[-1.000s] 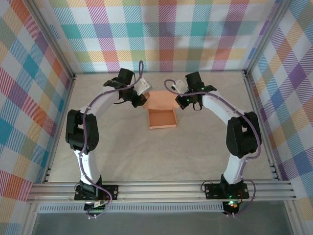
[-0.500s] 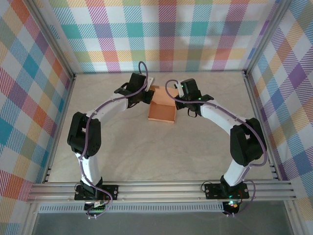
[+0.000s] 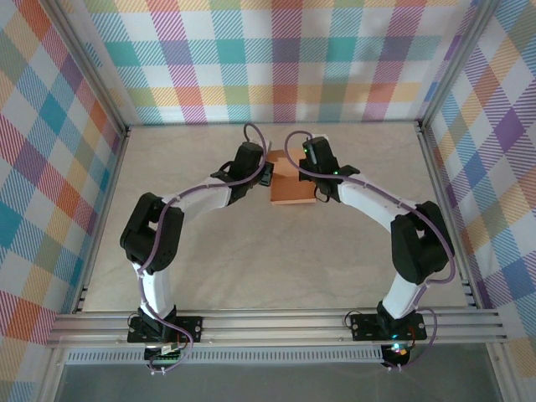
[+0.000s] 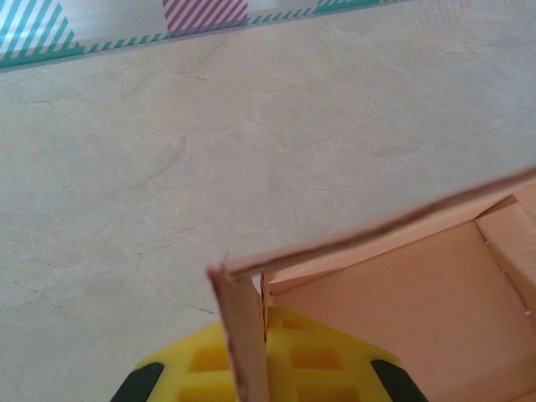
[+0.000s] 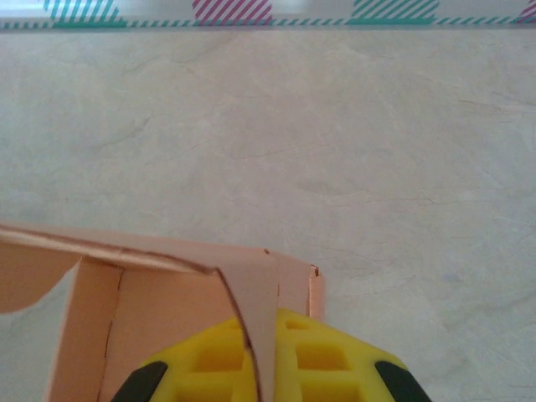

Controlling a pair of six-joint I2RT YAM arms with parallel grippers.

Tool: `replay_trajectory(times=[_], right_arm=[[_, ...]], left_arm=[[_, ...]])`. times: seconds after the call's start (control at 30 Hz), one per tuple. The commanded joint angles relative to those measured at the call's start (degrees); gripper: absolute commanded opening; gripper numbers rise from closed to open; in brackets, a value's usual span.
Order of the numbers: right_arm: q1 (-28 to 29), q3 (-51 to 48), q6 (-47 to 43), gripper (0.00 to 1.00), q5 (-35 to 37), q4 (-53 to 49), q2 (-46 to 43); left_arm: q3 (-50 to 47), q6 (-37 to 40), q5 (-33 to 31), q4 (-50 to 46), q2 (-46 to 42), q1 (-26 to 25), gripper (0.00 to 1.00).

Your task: Fold the paper box

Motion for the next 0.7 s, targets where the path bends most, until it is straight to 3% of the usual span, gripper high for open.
replay_trajectory(times=[0.0,0.67], right_arm=[[2.33,-1.09,2.77,0.0,0.88,8.2,0.56],[2.31,-9.9,1.57,0.0,-2.86,19.13,0.9]], left_arm=[[-0.07,-0.28,-0.66,5.25,0.0,-2.18,0.0],[4.12,-13.16,-7.34,0.37,4.23,-3.41,0.0]])
